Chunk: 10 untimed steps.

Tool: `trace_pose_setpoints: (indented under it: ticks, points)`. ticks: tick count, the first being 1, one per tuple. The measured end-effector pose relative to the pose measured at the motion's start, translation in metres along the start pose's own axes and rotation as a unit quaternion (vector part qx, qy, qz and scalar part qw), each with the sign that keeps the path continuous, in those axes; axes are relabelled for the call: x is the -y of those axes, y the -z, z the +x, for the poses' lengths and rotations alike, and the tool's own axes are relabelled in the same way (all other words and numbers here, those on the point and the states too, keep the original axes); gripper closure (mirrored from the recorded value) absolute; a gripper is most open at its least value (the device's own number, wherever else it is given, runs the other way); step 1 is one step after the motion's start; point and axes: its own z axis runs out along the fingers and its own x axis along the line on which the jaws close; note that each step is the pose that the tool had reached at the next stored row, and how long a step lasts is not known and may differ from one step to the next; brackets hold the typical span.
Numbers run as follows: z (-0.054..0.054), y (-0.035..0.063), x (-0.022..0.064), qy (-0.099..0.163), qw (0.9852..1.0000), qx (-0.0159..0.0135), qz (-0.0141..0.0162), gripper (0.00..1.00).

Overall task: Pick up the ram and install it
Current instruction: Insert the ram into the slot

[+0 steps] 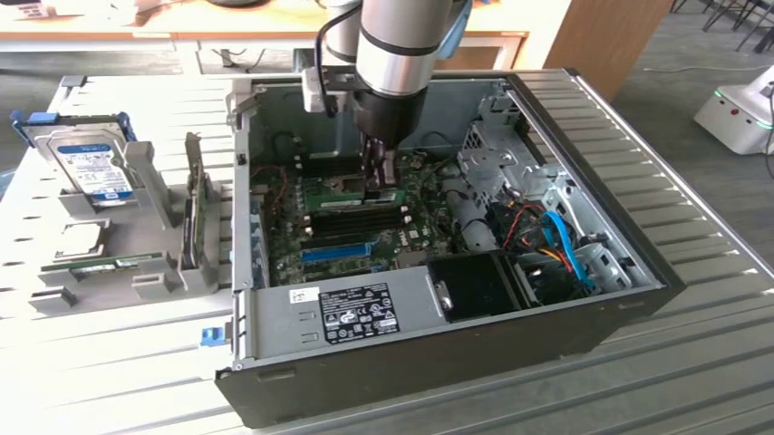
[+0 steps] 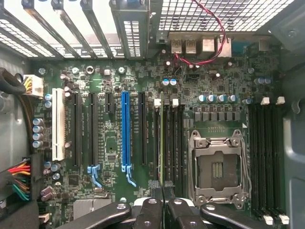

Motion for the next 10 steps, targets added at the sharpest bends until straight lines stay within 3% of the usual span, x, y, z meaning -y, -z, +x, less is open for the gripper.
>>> trace_pose_setpoints:
  ticks: [10]
  points:
    - [0.0003, -0.0092, 0.0004, 0.0, 1.0, 0.0, 0.0, 0.88]
